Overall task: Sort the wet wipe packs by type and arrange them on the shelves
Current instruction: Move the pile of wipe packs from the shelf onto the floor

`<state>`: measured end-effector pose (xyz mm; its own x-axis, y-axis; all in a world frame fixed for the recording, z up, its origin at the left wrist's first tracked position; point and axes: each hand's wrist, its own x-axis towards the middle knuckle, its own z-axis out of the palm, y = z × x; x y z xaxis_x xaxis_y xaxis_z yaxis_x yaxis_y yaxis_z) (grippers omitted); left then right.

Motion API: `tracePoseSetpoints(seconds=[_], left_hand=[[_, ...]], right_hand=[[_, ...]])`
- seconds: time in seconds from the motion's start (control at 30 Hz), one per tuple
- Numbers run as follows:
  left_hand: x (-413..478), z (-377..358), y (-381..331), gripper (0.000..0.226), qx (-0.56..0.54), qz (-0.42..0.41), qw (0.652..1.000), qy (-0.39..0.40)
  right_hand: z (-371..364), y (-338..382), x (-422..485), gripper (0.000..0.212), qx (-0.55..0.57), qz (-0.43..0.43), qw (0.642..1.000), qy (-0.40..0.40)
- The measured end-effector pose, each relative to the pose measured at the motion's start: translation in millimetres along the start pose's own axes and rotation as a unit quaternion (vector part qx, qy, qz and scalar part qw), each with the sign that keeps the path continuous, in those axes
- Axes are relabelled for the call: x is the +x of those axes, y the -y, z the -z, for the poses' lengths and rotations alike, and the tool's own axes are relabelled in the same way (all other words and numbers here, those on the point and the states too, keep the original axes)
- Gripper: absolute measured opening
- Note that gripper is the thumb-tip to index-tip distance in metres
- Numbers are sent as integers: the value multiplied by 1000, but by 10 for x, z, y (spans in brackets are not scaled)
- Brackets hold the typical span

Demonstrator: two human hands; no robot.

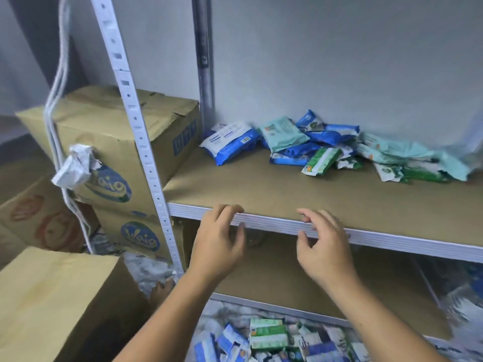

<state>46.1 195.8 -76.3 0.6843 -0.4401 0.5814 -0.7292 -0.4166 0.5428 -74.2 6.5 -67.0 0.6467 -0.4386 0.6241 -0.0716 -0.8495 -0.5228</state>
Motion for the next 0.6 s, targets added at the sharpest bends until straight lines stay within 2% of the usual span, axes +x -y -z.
tracePoseSetpoints(seconds=[0.07,0.17,0.33,0.5,0.6], left_hand=[[237,49,-5,27,8,-24,1000,-7],[521,-10,32,31,30,-33,999,13],[1096,-377,60,49,104,41,989,99],[1809,-929,125,66,84,80,975,190],[2114,-1263,150,69,136,86,964,213]], right_hand=[[27,-93,248,43,-11,-4,1000,5],[23,-280,561,46,-44,-54,997,19],[-58,-611,1129,55,-164,-130,974,82],[-251,-959,1586,70,-248,-129,955,101],[-397,-1100,1643,69,-253,-120,956,93]])
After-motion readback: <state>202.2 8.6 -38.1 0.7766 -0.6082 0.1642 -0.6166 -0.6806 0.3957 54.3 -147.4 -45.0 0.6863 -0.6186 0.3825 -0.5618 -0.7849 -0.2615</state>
